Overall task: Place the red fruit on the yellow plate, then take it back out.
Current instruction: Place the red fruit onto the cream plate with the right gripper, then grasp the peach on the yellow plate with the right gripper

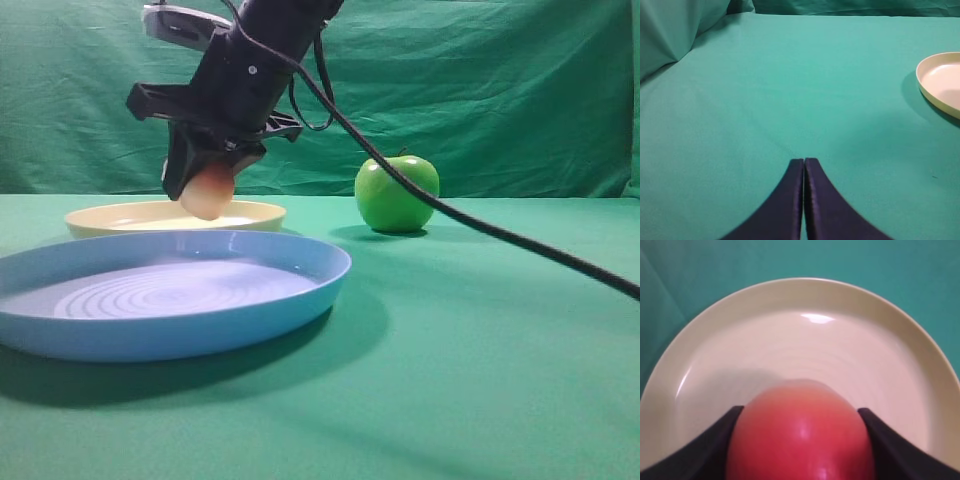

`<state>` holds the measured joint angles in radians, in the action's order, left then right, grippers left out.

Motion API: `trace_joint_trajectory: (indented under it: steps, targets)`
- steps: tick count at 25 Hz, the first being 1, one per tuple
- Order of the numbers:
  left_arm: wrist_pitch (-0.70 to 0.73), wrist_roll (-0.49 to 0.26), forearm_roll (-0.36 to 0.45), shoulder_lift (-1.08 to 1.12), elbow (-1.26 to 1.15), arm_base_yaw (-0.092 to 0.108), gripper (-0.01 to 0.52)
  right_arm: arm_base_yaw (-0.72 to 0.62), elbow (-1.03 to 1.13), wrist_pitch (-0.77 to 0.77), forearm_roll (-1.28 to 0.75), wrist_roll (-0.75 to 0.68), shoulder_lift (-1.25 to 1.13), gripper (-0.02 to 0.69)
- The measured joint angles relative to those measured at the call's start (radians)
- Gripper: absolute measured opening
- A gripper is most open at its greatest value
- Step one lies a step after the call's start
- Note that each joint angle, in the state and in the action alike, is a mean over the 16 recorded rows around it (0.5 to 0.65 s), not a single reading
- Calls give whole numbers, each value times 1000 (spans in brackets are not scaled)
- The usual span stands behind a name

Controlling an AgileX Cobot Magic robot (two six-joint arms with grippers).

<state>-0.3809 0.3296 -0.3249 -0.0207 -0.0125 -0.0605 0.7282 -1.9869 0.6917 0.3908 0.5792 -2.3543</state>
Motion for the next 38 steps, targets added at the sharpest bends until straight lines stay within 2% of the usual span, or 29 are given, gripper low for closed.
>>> trace_joint_trajectory:
  steps: [4,7,10,19,23,27,38]
  targets:
    - [0,0,0,0,0,0,0,0,-13,36,-28,1,26,603]
    - [0,0,0,0,0,0,0,0,-26,88,-63,-19,67,601]
    - [0,0,0,0,0,0,0,0,-40,161,-114,-61,124,519]
    - [0,0,0,0,0,0,0,-6,-64,429,-306,-315,352,163]
    - [0,0,0,0,0,0,0,-10,-31,507,-367,-424,462,42]
    - [0,0,0,0,0,0,0,-15,40,541,-400,-496,578,3]
    - [0,0,0,0,0,0,0,-19,361,526,-425,-587,912,0]
